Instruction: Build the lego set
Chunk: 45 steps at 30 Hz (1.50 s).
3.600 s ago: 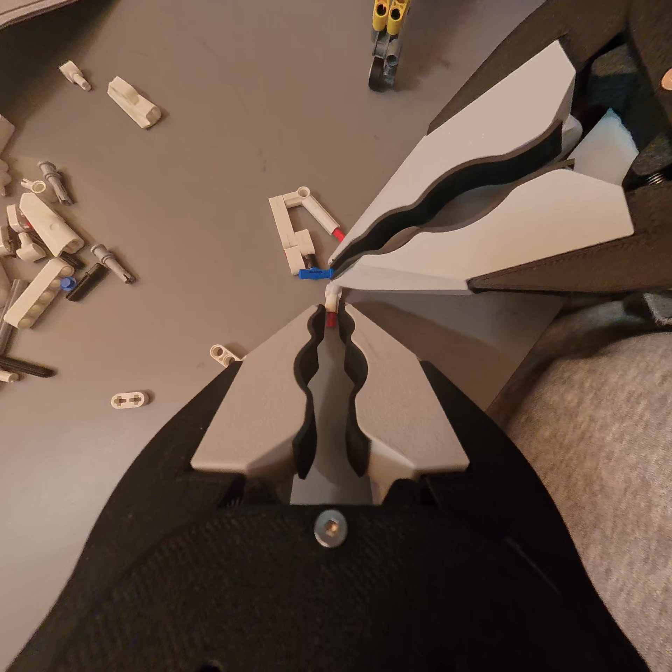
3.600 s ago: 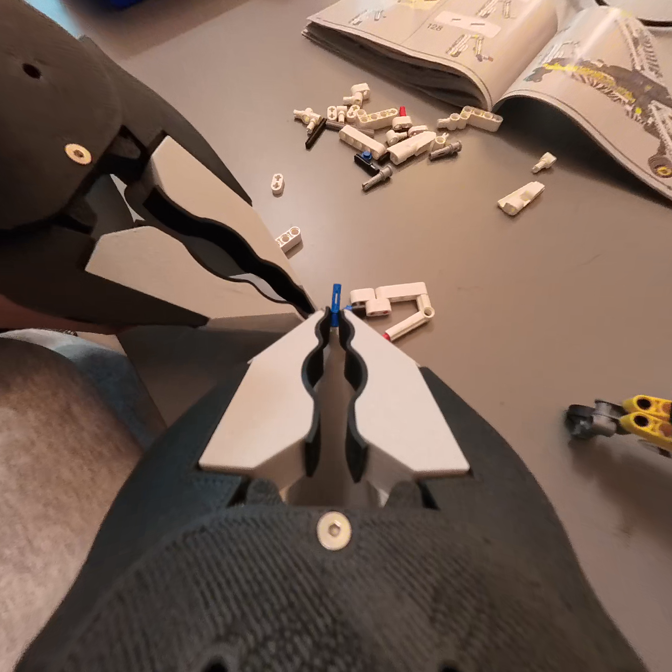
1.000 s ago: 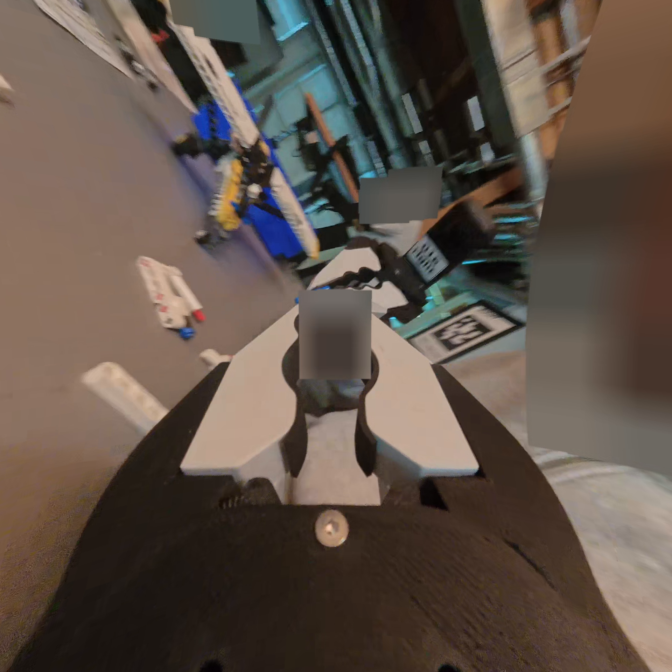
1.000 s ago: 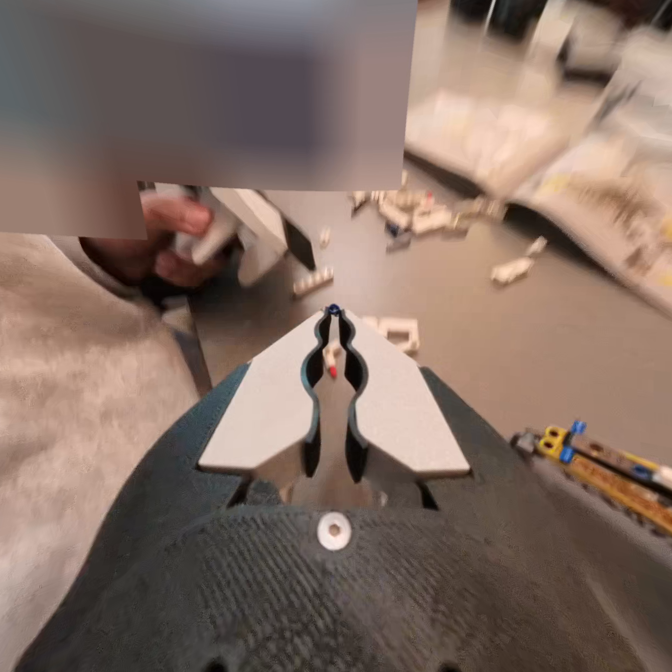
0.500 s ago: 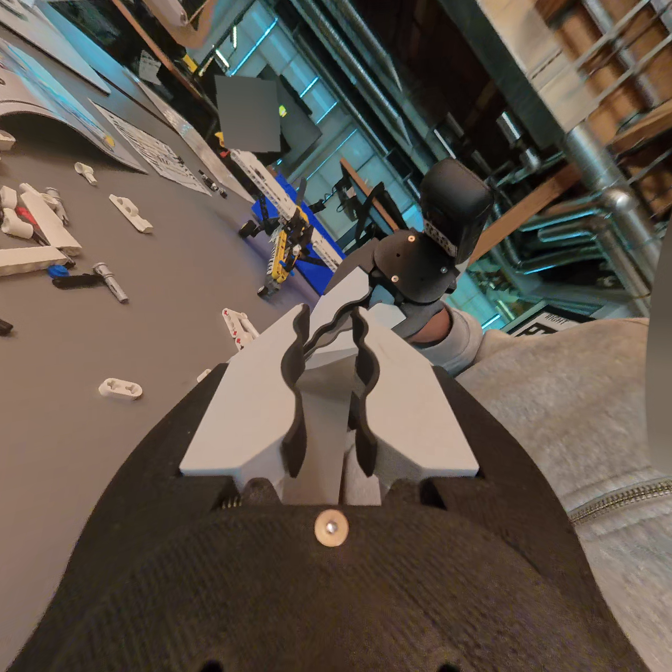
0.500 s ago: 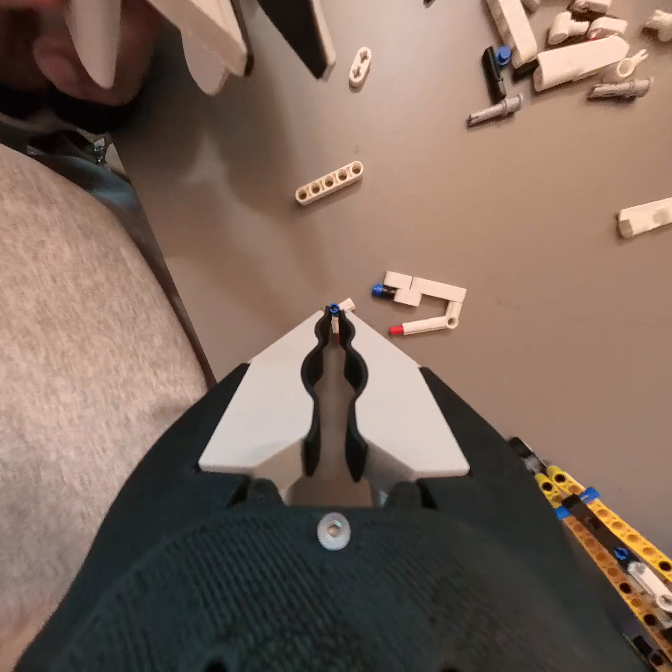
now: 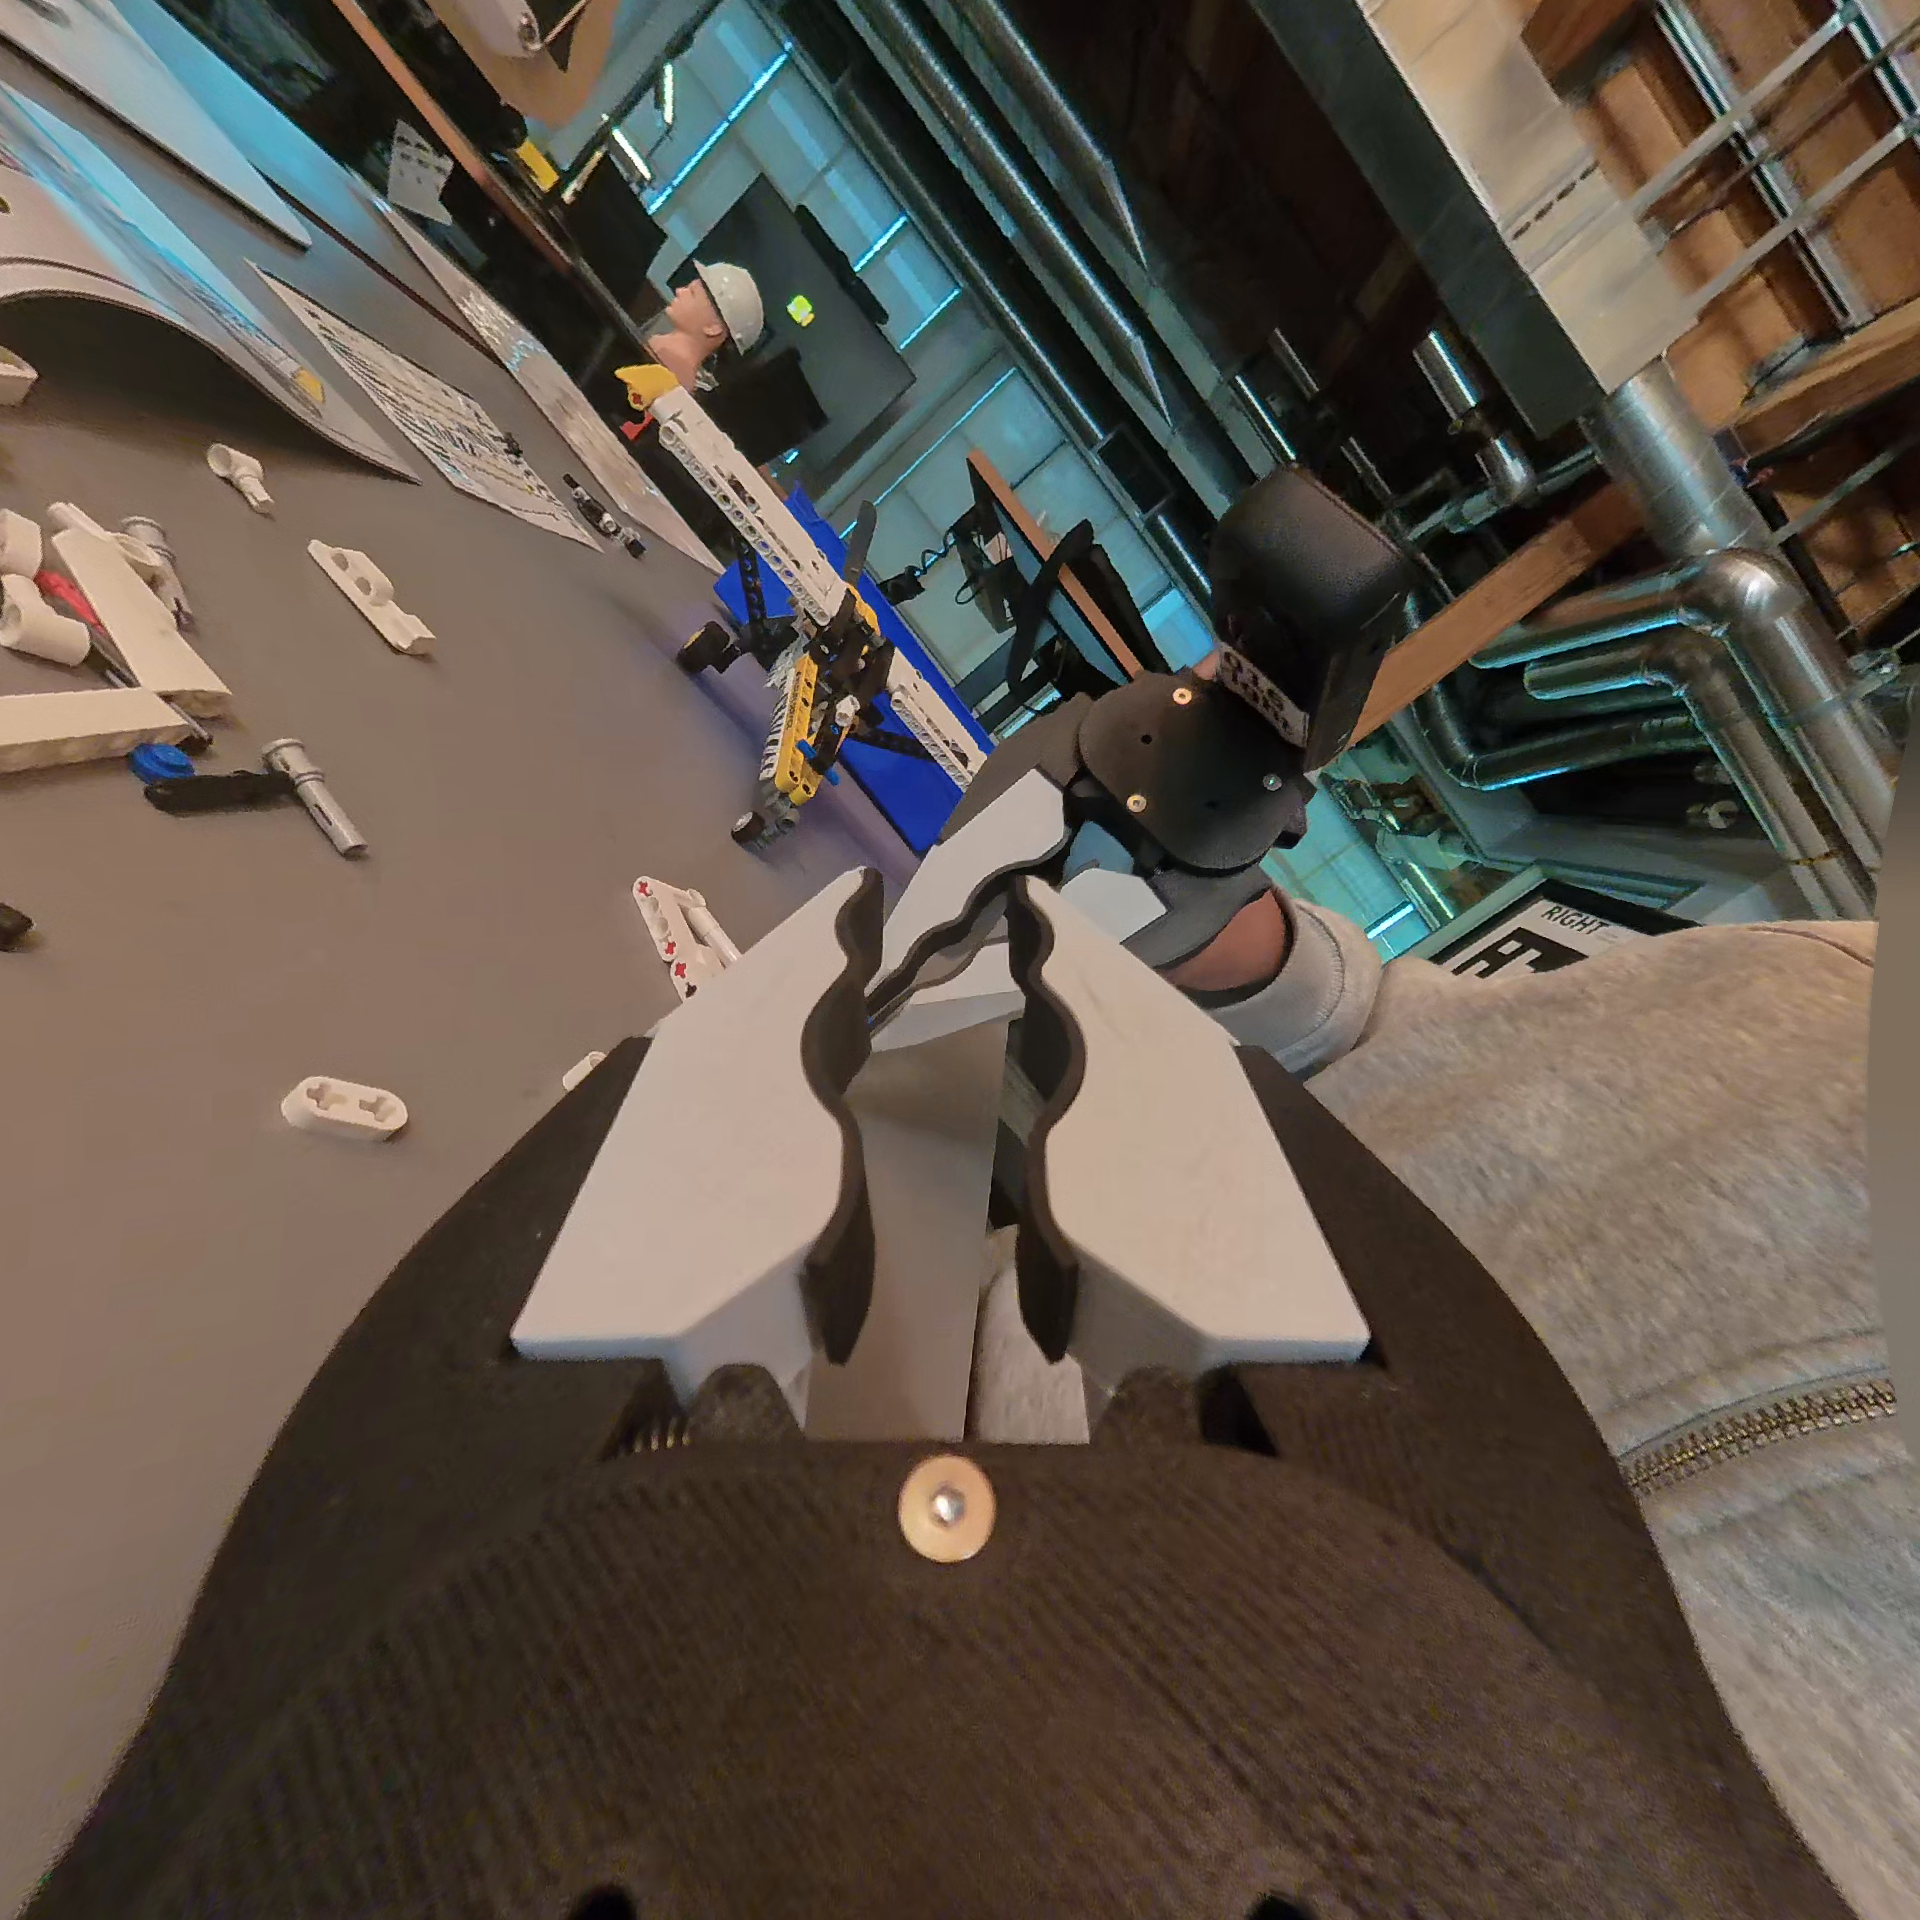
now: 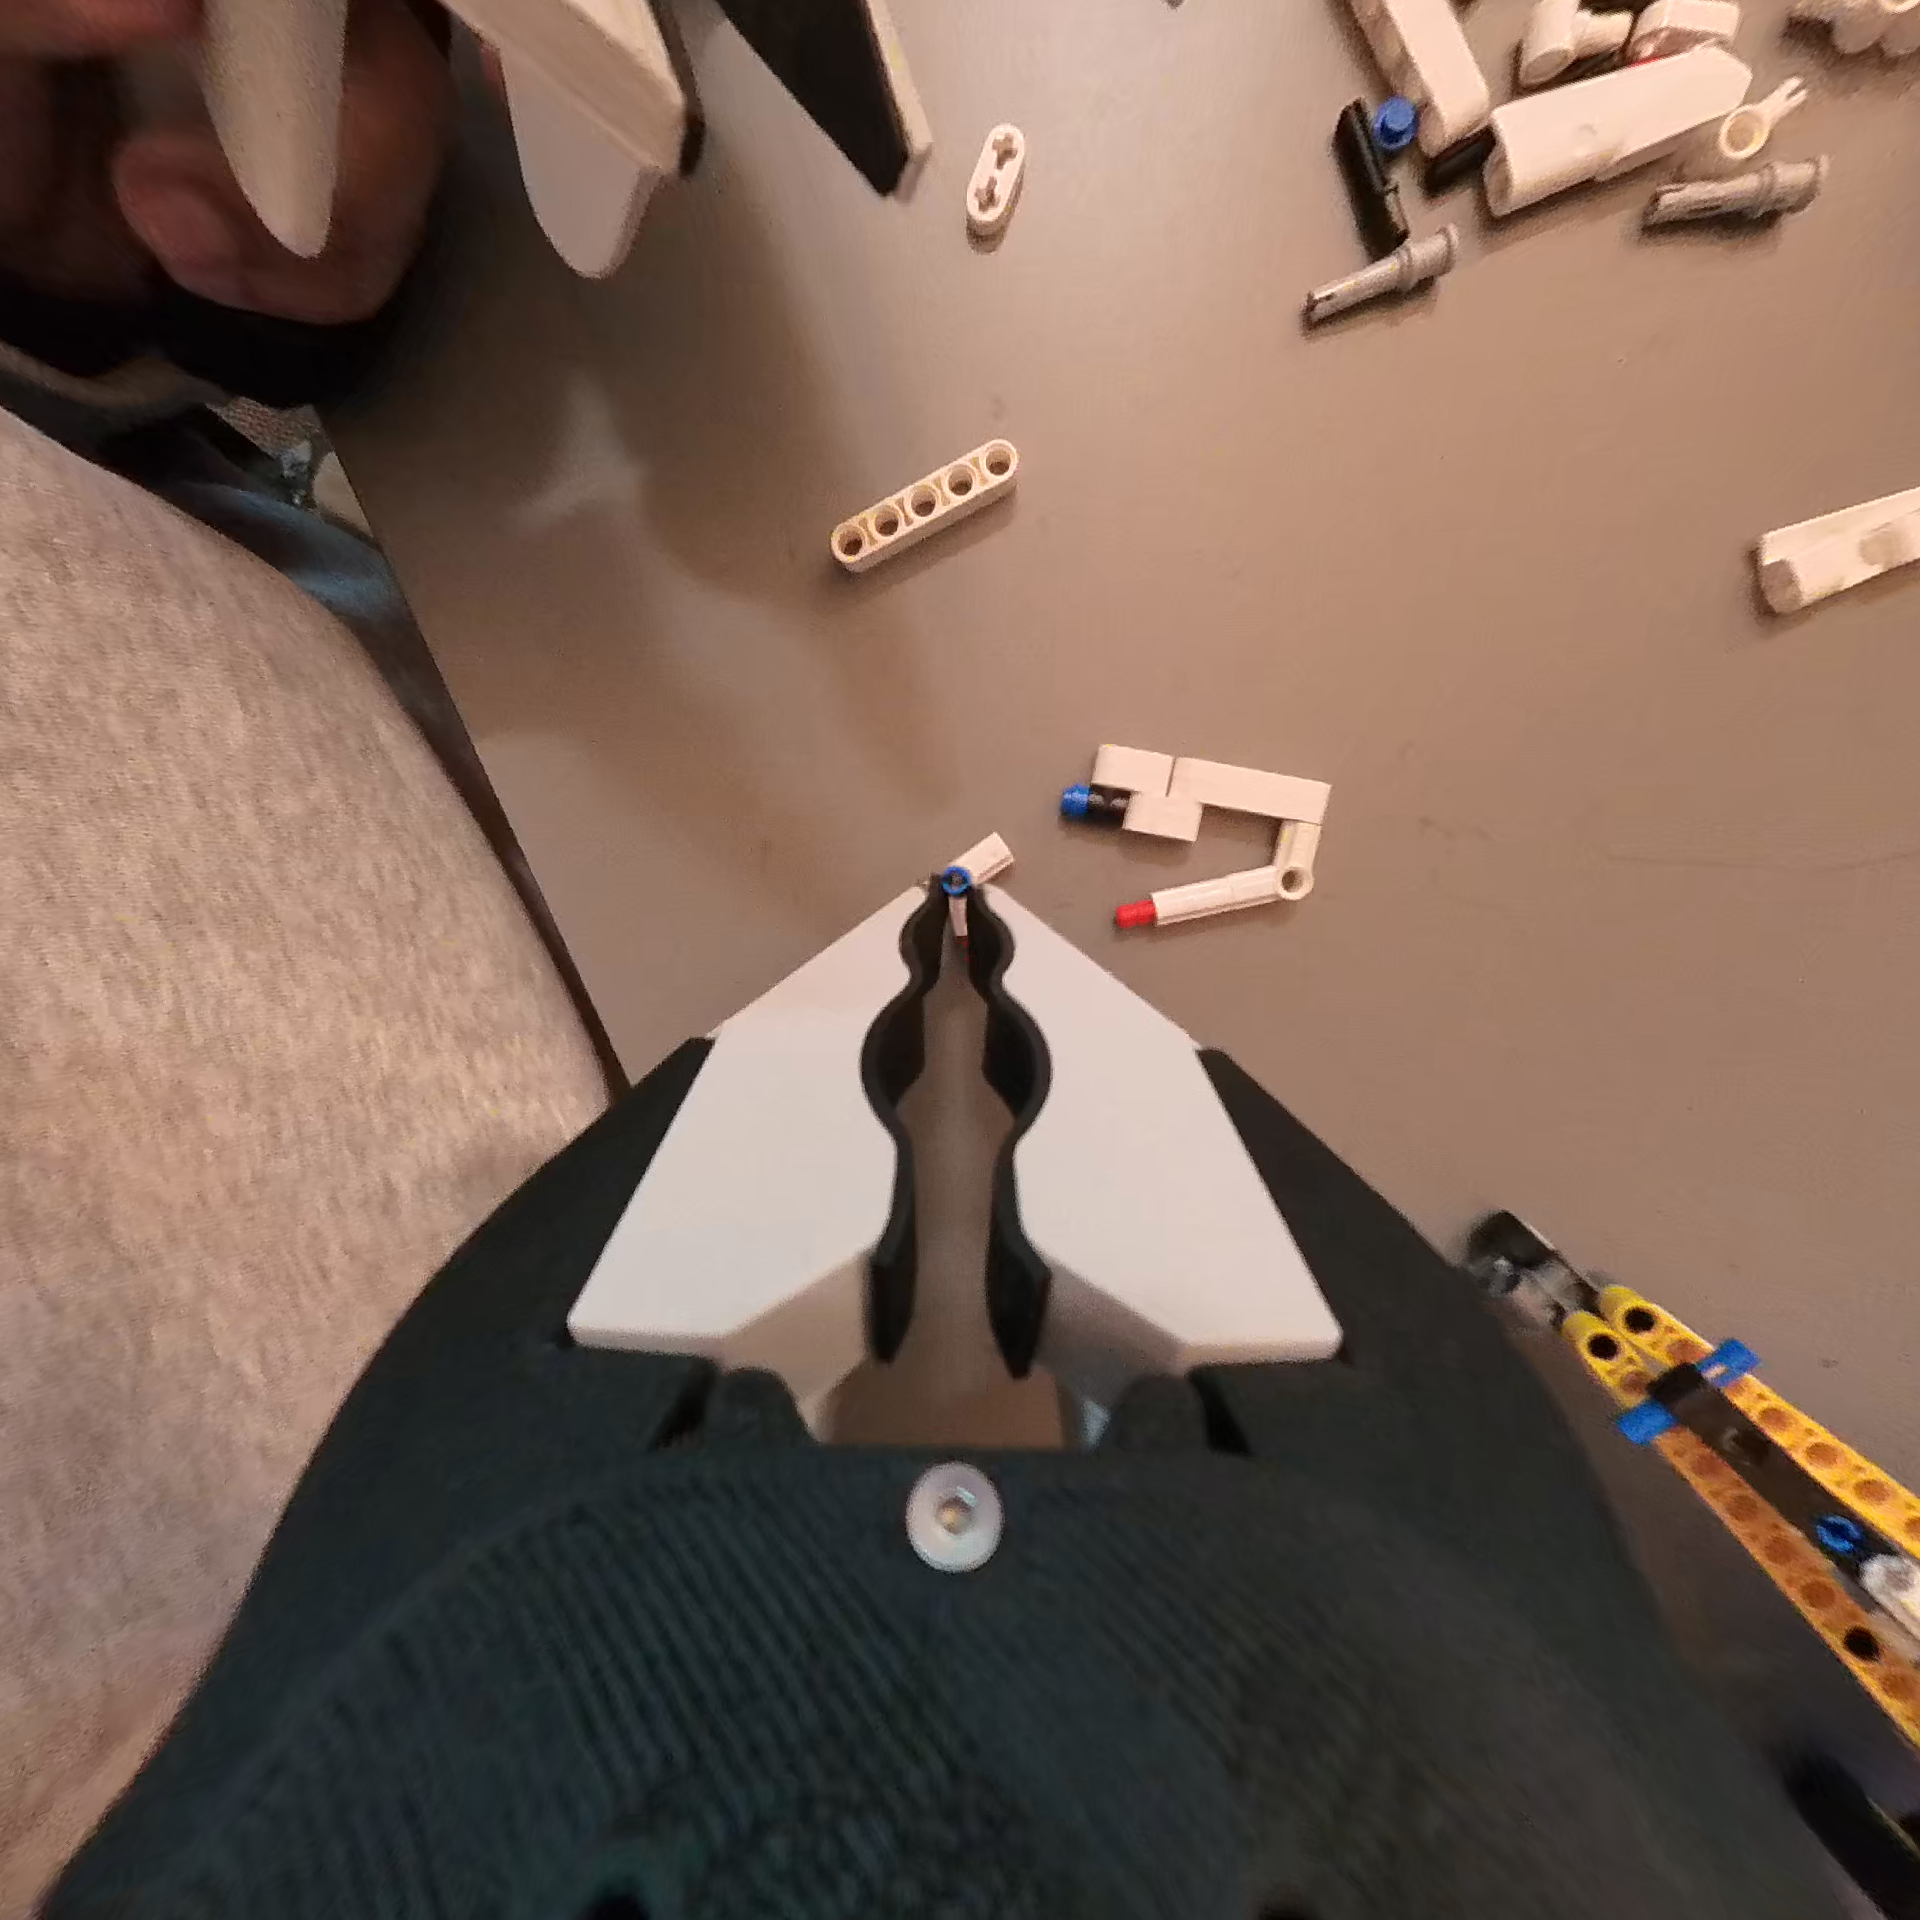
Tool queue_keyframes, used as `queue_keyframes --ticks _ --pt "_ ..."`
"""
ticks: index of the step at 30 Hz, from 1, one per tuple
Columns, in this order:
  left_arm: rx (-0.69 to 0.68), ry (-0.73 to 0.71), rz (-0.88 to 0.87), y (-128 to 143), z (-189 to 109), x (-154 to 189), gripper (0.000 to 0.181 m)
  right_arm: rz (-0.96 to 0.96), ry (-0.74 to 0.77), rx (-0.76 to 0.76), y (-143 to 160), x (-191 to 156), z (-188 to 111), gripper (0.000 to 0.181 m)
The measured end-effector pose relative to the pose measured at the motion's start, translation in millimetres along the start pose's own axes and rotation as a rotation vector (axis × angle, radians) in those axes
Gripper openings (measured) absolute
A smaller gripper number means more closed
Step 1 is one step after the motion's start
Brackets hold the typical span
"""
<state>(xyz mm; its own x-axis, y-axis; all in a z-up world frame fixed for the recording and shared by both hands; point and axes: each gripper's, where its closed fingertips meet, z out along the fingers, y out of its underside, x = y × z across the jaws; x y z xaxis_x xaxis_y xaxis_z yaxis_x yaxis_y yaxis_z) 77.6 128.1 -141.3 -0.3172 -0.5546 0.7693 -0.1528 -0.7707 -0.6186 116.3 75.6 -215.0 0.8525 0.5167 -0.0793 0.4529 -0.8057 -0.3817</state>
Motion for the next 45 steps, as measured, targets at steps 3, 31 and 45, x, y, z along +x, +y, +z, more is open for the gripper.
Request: queue_keyframes --ticks 3,31,45 --pt "0.0 -0.002 0.002 0.0 0.1 -0.1 0.022 0.007 -0.006 0.02 0.7 -1.7 2.9 0.003" --pt "-0.011 -0.01 -0.007 1.3 1.4 -1.5 0.022 0.06 0.01 0.02 2.2 -0.3 5.1 0.0" --pt "-0.019 -0.009 -0.015 2.7 2.2 -2.0 0.021 -0.009 0.1 0.09 -7.3 16.5 -2.4 0.0"
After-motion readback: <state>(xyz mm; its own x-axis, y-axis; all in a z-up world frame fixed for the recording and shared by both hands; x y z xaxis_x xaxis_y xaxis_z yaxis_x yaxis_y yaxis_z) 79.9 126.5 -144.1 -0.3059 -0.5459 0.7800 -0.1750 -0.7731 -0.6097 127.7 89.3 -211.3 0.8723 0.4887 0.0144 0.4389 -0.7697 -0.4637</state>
